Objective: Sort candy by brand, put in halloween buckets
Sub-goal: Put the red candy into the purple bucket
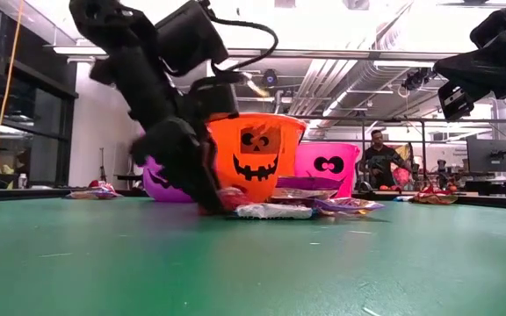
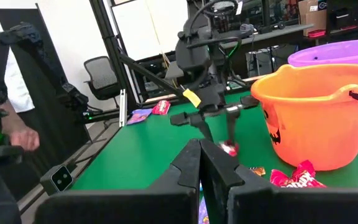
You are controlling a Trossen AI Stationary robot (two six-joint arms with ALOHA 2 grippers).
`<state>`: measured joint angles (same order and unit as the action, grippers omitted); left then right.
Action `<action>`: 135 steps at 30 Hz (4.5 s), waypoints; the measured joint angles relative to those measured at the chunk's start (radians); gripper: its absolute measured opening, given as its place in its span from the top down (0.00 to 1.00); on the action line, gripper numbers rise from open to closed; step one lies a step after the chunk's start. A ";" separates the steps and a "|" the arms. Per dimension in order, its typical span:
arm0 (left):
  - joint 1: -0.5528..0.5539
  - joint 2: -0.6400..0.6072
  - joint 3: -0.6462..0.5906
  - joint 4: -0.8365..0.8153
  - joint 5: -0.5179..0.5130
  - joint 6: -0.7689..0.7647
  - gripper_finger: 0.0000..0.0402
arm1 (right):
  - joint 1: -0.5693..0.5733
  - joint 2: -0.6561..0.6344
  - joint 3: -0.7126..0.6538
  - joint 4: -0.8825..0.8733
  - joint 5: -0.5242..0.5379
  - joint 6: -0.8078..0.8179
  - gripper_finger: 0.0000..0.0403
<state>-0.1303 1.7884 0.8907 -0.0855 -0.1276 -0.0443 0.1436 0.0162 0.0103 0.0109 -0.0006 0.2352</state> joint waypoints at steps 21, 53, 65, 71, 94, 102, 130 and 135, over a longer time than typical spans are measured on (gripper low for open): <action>0.393 -0.732 0.001 -0.297 -0.244 0.109 0.99 | 0.000 0.002 0.000 0.000 0.000 0.000 1.00; 1.095 -0.259 0.362 -0.982 -0.191 -0.101 0.48 | 0.000 0.002 0.000 0.000 0.000 0.000 1.00; 1.154 0.021 0.361 -1.040 -0.241 -0.119 0.49 | 0.000 0.002 0.000 0.000 0.000 0.000 1.00; 1.166 0.029 0.361 -1.031 -0.243 -0.126 0.49 | 0.000 0.002 0.000 0.000 0.000 0.000 1.00; 1.176 -0.104 0.362 -0.903 -0.261 -0.186 0.49 | 0.000 0.002 0.000 0.000 0.000 0.000 1.00; 1.195 0.043 0.362 -0.898 -0.266 -0.214 0.49 | 0.000 0.002 0.000 0.000 0.000 0.000 1.00; 1.228 -0.152 0.410 -0.828 -0.073 -0.144 0.99 | 0.000 0.002 0.000 0.000 0.000 0.000 1.00; 1.130 -0.354 0.411 -0.776 0.071 -0.146 1.00 | 0.000 0.002 0.000 0.000 0.000 0.000 1.00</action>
<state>0.9994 1.4340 1.3014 -0.8620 -0.0569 -0.1900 0.1438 0.0183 0.0103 0.0113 -0.0002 0.2350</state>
